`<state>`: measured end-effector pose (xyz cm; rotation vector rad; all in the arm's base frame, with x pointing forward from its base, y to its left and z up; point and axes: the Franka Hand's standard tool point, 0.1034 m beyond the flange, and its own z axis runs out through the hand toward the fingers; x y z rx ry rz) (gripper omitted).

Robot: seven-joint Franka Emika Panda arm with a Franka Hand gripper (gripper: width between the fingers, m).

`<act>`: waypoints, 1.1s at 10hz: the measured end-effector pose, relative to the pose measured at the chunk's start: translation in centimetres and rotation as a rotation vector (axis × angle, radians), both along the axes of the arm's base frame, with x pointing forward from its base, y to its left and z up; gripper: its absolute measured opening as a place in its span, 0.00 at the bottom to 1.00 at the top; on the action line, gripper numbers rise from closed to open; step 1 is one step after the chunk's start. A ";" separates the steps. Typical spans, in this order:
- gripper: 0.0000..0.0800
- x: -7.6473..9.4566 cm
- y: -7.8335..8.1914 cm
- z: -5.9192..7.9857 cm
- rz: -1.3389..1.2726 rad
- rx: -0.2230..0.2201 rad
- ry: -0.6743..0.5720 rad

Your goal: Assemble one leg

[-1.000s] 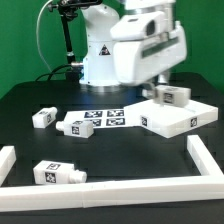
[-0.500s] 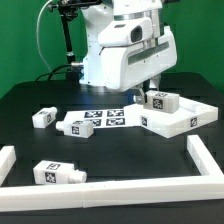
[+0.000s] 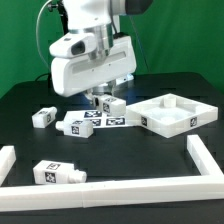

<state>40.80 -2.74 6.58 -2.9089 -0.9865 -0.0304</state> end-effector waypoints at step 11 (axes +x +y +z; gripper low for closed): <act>0.37 -2.9 -1.3 -3.9 -0.121 -0.006 0.027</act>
Offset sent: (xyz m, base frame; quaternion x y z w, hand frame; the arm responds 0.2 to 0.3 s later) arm 0.0000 0.0000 0.0000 0.0000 0.0000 0.0000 1.0000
